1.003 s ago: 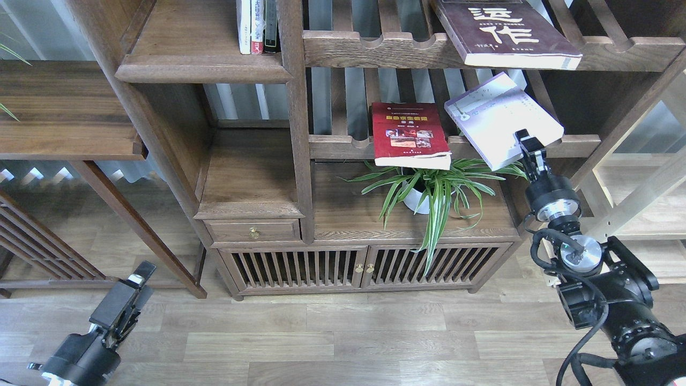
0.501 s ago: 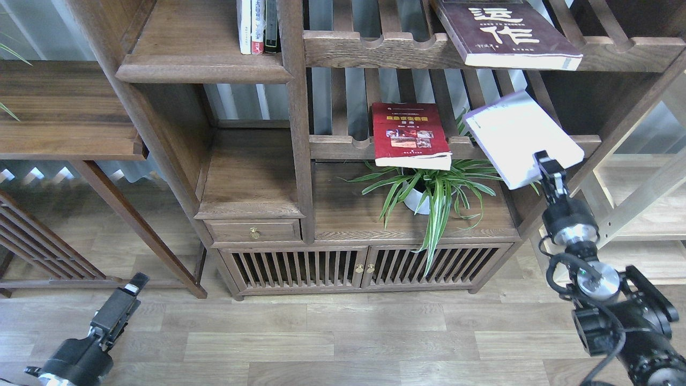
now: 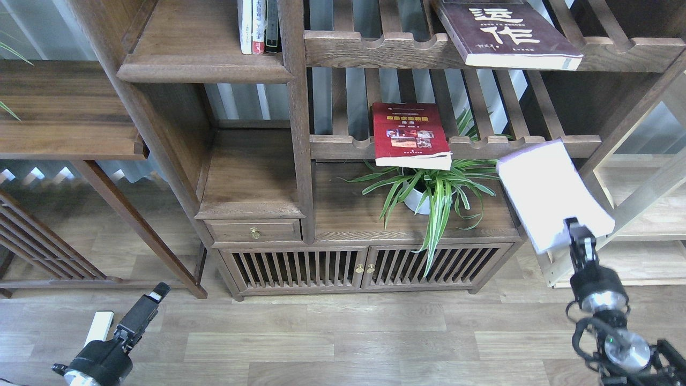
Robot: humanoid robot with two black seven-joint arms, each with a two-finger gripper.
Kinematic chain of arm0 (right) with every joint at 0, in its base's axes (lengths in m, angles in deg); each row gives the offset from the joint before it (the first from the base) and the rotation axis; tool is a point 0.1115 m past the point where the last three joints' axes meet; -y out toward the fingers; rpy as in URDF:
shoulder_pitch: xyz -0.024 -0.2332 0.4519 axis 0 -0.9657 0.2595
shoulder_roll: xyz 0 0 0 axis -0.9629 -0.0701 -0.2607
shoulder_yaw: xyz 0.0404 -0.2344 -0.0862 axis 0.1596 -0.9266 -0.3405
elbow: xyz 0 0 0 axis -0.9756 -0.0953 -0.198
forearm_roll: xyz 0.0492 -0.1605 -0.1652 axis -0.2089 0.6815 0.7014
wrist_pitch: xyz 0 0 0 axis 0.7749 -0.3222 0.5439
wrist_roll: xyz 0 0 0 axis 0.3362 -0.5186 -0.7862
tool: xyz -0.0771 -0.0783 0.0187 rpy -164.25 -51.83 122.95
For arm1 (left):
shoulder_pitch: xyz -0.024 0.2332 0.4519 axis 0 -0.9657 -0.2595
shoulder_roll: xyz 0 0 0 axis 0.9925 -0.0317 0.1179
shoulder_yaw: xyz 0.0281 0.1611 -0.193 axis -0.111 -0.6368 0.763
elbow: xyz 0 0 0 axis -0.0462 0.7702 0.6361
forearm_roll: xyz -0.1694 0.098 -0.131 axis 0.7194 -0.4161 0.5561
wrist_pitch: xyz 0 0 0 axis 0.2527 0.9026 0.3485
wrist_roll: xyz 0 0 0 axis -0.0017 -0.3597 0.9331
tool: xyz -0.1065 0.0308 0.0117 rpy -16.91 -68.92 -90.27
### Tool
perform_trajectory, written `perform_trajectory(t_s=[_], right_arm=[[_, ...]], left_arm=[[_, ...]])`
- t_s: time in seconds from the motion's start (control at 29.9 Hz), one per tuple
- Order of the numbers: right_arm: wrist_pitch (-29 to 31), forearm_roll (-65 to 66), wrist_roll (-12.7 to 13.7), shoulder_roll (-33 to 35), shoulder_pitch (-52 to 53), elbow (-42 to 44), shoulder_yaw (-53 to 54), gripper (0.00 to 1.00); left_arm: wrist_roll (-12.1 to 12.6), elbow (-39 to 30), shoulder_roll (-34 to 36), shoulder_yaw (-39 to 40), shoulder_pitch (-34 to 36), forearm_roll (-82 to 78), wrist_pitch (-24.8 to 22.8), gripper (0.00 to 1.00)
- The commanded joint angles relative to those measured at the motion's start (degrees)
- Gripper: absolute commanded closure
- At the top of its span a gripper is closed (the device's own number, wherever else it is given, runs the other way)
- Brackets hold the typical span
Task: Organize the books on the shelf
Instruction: 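Grasp the white book with the right gripper and pull it off the shelf, then carry the white book toward the left gripper, lowering it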
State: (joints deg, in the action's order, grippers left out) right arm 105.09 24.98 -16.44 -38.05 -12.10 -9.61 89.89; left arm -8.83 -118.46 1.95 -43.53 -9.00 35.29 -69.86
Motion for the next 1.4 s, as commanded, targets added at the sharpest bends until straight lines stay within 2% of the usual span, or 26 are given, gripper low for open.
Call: perform_trajectory(t_s=[0.0, 0.37, 0.47, 0.63, 0.77, 0.9, 1.24, 1.37], right_arm=[[0.08, -0.34, -0.2, -0.41, -2.85, -1.42, 0.01, 0.96], [0.08, 0.0, -0.03, -5.51, -12.08, -12.49, -4.2, 0.96], [0.08, 0.18, -0.03, -6.65, -14.81, -15.39, -8.15, 0.96], [0.08, 1.32, -0.03, -8.41, -16.13, -18.64, -15.71, 0.96], [0.08, 4.04, 0.06, -12.09, -16.13, -19.44, -17.83, 0.96], [0.08, 5.72, -0.03, -15.44, -15.87, -19.53, -20.81, 0.96], [0.08, 5.72, -0.11, -15.71, -16.22, -21.98, -29.6, 0.96], [0.08, 5.72, -0.11, -15.71, -16.57, -23.48, -33.03, 0.96]], left_arm=[[0.02, 0.27, -0.49, -1.63, 1.28, -0.03, 0.0, 0.01], [0.37, -0.79, -0.49, -13.67, 5.06, 4.27, 0.0, 0.01], [0.37, -1.58, -0.4, -16.84, 6.02, 5.07, 0.0, 0.01], [0.19, -2.98, -0.49, -17.64, 5.33, 5.24, 0.0, 0.01], [0.1, -4.3, -0.66, -18.07, 4.89, 6.29, 0.0, 0.01], [-0.07, -8.16, -0.66, -21.67, 4.8, 10.33, 0.0, 0.01], [-0.69, -11.33, 0.21, -25.1, 4.8, 16.04, 0.0, 0.02], [-0.69, -13.79, 1.62, -29.23, 5.5, 18.16, 0.0, 0.02]])
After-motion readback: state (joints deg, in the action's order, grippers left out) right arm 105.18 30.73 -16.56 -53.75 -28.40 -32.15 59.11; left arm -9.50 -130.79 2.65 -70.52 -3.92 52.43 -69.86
